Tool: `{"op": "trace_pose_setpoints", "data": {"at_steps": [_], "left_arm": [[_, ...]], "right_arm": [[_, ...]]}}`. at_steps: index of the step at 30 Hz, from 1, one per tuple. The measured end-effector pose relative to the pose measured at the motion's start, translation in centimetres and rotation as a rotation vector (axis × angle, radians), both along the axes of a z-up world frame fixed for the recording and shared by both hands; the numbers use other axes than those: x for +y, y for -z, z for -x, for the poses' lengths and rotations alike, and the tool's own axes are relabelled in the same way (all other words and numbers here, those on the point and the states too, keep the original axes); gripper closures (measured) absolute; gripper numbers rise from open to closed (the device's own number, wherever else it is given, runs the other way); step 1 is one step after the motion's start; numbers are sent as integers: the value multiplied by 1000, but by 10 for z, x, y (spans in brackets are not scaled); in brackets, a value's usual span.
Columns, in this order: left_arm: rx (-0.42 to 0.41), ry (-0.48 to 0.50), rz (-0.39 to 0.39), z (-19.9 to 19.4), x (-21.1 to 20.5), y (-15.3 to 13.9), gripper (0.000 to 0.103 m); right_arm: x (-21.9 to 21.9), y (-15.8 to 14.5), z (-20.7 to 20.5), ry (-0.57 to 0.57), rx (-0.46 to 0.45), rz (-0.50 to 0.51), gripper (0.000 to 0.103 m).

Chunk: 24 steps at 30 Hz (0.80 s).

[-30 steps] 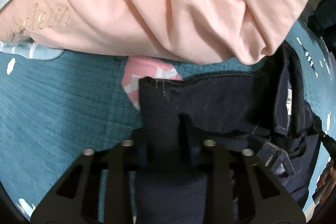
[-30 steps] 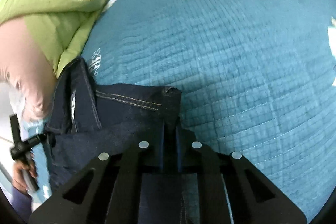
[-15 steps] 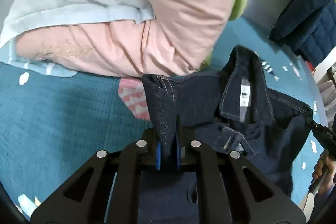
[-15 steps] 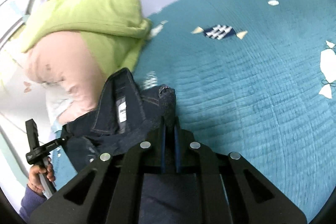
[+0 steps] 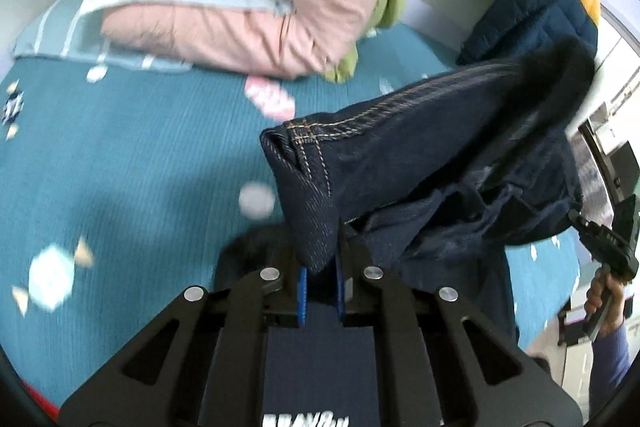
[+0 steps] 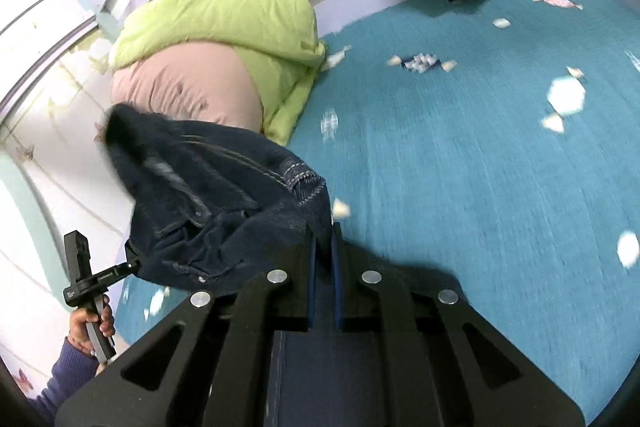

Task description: Fold large clothes

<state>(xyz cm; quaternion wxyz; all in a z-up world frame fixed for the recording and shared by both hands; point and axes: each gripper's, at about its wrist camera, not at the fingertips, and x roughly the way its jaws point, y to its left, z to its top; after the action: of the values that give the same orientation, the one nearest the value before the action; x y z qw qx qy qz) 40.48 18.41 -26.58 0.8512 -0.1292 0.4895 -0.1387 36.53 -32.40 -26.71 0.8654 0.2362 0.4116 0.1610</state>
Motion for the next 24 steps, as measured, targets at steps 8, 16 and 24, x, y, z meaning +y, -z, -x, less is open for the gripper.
{"op": "trace_pose_setpoints", "data": {"at_steps": [8,16,24], "left_arm": [[183,9,-49,90,18,70,90],[244,-54,-27,120,24,91,80],[80,-236,-76,162,64,21,34]], "right_arm": [[-4,75,85,-22,245,77,94],[-13,117,120,82,413,84,88],[-4,51,131,81,239,147,84]]}}
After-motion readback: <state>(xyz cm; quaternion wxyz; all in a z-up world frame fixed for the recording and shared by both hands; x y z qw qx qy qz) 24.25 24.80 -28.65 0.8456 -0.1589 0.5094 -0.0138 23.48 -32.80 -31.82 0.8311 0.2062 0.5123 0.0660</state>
